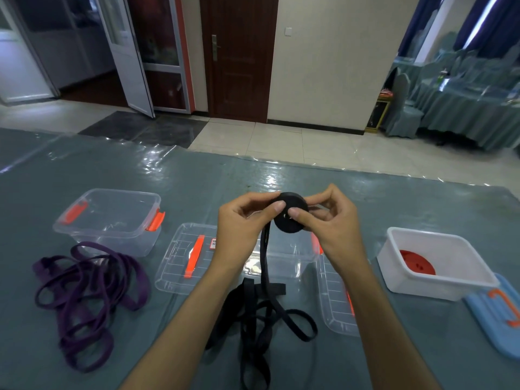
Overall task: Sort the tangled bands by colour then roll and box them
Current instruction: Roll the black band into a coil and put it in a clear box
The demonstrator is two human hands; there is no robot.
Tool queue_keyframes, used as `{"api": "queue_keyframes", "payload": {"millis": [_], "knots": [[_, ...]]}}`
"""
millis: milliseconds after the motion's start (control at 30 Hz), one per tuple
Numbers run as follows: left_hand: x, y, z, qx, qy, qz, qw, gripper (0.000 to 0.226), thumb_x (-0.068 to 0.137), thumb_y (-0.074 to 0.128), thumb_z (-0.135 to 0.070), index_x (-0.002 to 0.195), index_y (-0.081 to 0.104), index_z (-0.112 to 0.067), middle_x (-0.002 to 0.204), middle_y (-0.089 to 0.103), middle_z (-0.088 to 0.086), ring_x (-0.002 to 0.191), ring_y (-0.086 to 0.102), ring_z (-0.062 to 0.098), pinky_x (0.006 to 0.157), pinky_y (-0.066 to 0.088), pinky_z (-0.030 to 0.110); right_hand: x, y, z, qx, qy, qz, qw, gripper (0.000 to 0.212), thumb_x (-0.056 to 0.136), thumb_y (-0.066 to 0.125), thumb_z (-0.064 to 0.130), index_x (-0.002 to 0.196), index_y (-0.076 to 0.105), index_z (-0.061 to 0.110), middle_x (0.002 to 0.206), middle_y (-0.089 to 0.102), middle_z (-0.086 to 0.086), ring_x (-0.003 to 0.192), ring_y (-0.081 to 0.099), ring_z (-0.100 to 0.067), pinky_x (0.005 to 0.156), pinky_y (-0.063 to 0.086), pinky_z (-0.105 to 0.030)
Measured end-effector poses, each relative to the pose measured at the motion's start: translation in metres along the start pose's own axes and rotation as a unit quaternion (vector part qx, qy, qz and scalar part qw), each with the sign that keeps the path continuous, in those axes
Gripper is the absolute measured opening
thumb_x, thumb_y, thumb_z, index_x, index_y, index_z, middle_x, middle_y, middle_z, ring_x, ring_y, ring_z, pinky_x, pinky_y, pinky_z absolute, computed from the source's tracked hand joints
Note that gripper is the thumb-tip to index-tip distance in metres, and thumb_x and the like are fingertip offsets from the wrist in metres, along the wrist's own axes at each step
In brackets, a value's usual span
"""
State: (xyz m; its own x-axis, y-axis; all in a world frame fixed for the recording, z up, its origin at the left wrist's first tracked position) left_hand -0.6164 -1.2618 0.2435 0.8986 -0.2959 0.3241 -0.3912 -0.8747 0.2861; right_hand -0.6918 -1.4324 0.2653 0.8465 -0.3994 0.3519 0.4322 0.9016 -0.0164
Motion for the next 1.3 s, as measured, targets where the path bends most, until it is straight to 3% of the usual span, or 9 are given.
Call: {"api": "queue_keyframes", "payload": {"millis": [100, 267, 400, 633, 800, 933, 1067, 1200, 1300], "knots": [[-0.002, 0.006, 0.004, -0.010, -0.013, 0.025, 1.000, 0.023, 0.094, 0.077, -0.010, 0.112, 0.083, -0.024, 0.114, 0.081, 0.001, 0.112, 0.075, 0.017, 0.094, 0.056, 0.019, 0.001, 0.000, 0.009, -0.006, -0.027, -0.006, 1.000, 0.034, 0.079, 0.089, 0.003, 0.101, 0.074, 0.024, 0.095, 0.078, 0.004, 0.092, 0.078, -0.020, 0.088, 0.065, -0.043], [0.005, 0.004, -0.007, 0.026, 0.028, 0.046, 0.998, 0.020, 0.093, 0.078, -0.004, 0.112, 0.080, -0.008, 0.109, 0.081, 0.006, 0.107, 0.077, 0.023, 0.093, 0.059, 0.027, -0.003, 0.001, 0.000, 0.042, -0.016, 0.000, 0.999, 0.021, 0.083, 0.085, 0.006, 0.093, 0.066, 0.008, 0.102, 0.078, -0.015, 0.097, 0.079, -0.033, 0.085, 0.065, -0.045], [0.001, 0.006, -0.001, 0.031, 0.014, 0.031, 0.999, 0.021, 0.090, 0.080, -0.004, 0.111, 0.080, -0.008, 0.107, 0.081, 0.005, 0.105, 0.077, 0.020, 0.091, 0.059, 0.025, 0.003, -0.001, 0.010, 0.007, -0.027, 0.025, 0.999, 0.023, 0.086, 0.084, 0.007, 0.097, 0.073, 0.023, 0.095, 0.078, 0.001, 0.086, 0.079, -0.020, 0.076, 0.063, -0.030], [0.005, 0.005, -0.006, 0.027, 0.022, 0.046, 0.998, 0.031, 0.090, 0.080, -0.004, 0.120, 0.079, -0.014, 0.111, 0.081, 0.004, 0.107, 0.077, 0.020, 0.094, 0.059, 0.025, -0.003, -0.001, 0.005, 0.043, -0.035, -0.029, 0.998, 0.011, 0.089, 0.082, 0.016, 0.094, 0.076, 0.024, 0.103, 0.080, -0.008, 0.098, 0.079, -0.031, 0.088, 0.064, -0.049], [-0.001, 0.004, -0.002, 0.018, 0.024, 0.016, 0.999, 0.022, 0.086, 0.085, -0.007, 0.105, 0.083, -0.017, 0.102, 0.082, 0.002, 0.099, 0.079, 0.019, 0.087, 0.059, 0.023, -0.001, -0.006, 0.011, 0.009, -0.019, -0.006, 1.000, 0.022, 0.084, 0.086, 0.019, 0.097, 0.072, 0.030, 0.095, 0.078, 0.002, 0.087, 0.080, -0.021, 0.072, 0.067, -0.040], [-0.001, 0.011, -0.001, 0.025, 0.009, 0.066, 0.997, 0.035, 0.094, 0.076, -0.004, 0.124, 0.076, -0.023, 0.115, 0.079, 0.000, 0.110, 0.074, 0.016, 0.096, 0.056, 0.024, -0.002, -0.004, 0.017, -0.003, -0.065, -0.026, 0.998, 0.020, 0.092, 0.080, 0.014, 0.102, 0.075, 0.031, 0.104, 0.078, 0.001, 0.098, 0.078, -0.024, 0.087, 0.065, -0.045], [0.004, -0.005, -0.010, 0.039, 0.028, 0.009, 0.999, 0.029, 0.082, 0.090, -0.015, 0.109, 0.083, -0.023, 0.105, 0.082, 0.001, 0.101, 0.079, 0.019, 0.088, 0.060, 0.024, -0.006, -0.003, 0.007, 0.001, -0.020, -0.002, 1.000, 0.026, 0.083, 0.088, 0.015, 0.090, 0.063, 0.014, 0.101, 0.080, -0.009, 0.095, 0.080, -0.026, 0.084, 0.066, -0.042], [-0.001, 0.001, -0.003, 0.031, 0.024, 0.040, 0.998, 0.028, 0.090, 0.083, -0.010, 0.115, 0.081, -0.020, 0.111, 0.080, 0.001, 0.108, 0.076, 0.019, 0.092, 0.058, 0.022, -0.005, -0.006, 0.018, -0.025, -0.057, -0.018, 0.998, 0.026, 0.083, 0.087, 0.013, 0.098, 0.072, 0.028, 0.099, 0.078, 0.005, 0.096, 0.077, -0.014, 0.083, 0.064, -0.031], [0.002, 0.002, -0.004, 0.027, 0.023, 0.058, 0.998, 0.034, 0.091, 0.079, -0.004, 0.123, 0.078, -0.018, 0.115, 0.079, 0.003, 0.112, 0.075, 0.022, 0.094, 0.058, 0.025, -0.009, -0.003, 0.014, -0.003, -0.053, -0.027, 0.998, 0.019, 0.086, 0.084, 0.005, 0.092, 0.068, 0.014, 0.105, 0.078, -0.008, 0.103, 0.077, -0.027, 0.092, 0.063, -0.044]]}}
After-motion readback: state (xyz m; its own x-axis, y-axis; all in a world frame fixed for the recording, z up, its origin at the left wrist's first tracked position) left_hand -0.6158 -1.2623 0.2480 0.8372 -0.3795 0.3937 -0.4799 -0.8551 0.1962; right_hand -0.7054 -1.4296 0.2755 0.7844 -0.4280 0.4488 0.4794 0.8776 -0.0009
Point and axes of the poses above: each hand's wrist, its own x-axis towards the middle knuckle, its own y-axis out of the palm, z = x × y, the point moved 8 cm from there along x, towards the middle knuckle
